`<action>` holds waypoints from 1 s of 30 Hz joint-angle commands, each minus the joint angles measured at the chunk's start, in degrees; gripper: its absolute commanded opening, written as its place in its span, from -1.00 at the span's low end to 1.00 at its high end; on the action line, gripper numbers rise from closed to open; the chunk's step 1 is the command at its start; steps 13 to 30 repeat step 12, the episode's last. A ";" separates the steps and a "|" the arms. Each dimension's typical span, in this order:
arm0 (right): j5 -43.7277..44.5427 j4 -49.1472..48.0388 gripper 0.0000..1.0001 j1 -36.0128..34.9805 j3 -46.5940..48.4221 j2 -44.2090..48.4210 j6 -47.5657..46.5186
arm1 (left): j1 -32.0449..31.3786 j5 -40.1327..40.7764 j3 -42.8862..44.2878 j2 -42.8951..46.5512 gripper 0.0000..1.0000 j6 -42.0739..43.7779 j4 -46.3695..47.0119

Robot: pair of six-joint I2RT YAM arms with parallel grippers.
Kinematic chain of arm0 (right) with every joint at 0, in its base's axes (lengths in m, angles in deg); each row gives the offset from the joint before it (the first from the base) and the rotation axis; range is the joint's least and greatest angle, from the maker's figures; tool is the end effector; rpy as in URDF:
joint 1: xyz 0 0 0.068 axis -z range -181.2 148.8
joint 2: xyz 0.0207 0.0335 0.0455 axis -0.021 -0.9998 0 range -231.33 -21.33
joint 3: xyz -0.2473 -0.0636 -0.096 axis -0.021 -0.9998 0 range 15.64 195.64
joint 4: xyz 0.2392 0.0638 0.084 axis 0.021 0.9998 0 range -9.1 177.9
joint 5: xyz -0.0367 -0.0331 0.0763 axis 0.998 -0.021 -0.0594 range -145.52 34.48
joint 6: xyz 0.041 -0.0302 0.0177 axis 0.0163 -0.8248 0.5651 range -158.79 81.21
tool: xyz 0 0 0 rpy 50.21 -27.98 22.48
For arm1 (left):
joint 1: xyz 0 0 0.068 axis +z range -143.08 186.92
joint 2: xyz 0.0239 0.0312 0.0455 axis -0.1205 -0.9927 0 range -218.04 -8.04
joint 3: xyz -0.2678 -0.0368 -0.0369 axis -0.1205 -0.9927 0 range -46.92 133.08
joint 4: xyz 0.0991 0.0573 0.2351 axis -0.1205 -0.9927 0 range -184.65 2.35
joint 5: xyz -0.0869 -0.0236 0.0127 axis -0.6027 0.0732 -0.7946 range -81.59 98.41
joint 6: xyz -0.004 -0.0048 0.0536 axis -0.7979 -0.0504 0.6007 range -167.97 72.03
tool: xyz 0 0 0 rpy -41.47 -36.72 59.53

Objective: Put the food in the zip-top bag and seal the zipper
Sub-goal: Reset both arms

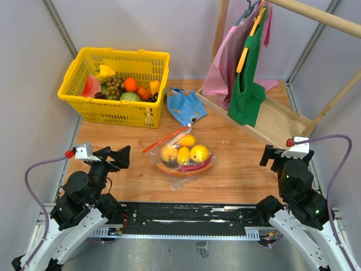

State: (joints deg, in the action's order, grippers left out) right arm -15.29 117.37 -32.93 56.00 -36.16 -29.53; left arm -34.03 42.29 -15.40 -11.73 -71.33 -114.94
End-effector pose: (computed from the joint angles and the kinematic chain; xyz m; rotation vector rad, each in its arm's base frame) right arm 0.0625 0.0117 0.3216 0.1671 1.7089 -0.0889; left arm 0.0498 -0.0170 0.2991 -0.2280 1.5620 -0.4214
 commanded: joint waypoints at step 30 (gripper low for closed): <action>0.83 1.98 0.97 0.96 1.51 -1.00 -0.38 | 0.26 -0.19 -1.82 2.88 0.99 -0.50 -0.20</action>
